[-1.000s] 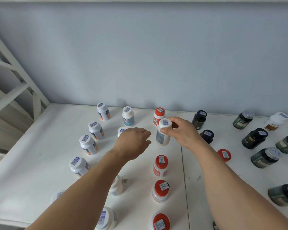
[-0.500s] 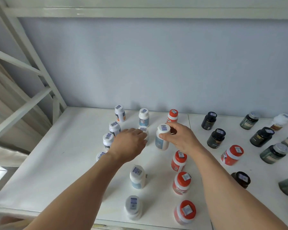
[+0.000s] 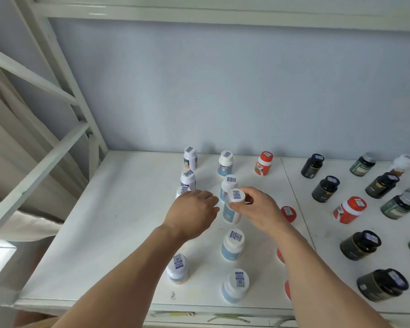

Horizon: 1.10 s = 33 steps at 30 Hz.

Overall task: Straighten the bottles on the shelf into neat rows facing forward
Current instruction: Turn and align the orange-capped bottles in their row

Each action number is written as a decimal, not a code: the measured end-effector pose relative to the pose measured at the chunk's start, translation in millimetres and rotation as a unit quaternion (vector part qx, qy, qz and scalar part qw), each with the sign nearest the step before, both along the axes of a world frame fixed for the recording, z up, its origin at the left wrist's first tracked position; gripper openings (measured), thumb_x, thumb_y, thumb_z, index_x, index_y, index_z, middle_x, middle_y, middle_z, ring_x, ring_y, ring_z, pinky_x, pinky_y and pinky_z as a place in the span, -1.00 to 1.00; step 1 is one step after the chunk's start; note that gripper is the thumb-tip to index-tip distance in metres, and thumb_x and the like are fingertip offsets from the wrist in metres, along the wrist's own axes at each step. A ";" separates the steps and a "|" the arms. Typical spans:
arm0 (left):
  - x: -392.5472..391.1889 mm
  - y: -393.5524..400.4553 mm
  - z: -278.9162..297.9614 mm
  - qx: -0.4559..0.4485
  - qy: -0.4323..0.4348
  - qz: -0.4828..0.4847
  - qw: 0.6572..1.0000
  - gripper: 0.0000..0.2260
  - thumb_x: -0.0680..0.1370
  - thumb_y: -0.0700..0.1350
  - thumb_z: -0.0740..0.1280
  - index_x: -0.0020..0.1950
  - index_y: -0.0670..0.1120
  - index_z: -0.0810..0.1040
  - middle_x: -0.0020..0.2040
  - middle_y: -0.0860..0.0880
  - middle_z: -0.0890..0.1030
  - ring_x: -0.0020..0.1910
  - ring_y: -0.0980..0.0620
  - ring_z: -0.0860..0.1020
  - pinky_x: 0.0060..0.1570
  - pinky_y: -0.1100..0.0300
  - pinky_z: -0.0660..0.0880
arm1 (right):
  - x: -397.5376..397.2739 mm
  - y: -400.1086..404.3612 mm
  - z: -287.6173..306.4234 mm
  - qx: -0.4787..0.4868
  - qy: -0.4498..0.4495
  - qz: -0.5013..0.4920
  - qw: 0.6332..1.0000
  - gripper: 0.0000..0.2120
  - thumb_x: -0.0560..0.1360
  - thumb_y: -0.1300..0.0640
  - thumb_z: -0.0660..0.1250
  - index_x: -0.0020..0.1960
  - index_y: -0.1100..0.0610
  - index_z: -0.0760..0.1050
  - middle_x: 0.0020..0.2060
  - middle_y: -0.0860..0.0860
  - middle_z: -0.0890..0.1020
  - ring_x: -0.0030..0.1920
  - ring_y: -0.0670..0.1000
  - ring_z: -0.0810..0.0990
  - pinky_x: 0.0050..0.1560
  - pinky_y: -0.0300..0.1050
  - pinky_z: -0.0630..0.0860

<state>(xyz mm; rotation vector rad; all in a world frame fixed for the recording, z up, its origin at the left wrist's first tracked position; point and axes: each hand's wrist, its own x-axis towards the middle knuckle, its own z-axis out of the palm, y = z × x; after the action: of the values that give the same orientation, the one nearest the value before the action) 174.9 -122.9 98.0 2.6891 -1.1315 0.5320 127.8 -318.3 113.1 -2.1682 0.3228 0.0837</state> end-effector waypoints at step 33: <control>37.4 -83.8 25.8 0.017 0.070 0.010 0.997 -0.49 0.49 0.13 -0.04 -0.03 -0.10 0.62 -0.11 -0.04 0.65 -0.15 -0.13 0.59 -0.26 0.09 0.49 | 46.0 -94.7 23.1 0.002 -0.038 -0.047 0.998 -0.52 0.46 -0.04 0.44 0.34 -0.01 0.47 0.24 -0.10 0.58 0.23 -0.12 0.53 0.24 -0.16 0.40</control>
<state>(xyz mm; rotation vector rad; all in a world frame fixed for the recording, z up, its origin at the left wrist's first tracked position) 212.3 -206.7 123.8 2.7198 -1.0873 0.3243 173.8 -413.0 136.2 -2.1429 0.3811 -0.0510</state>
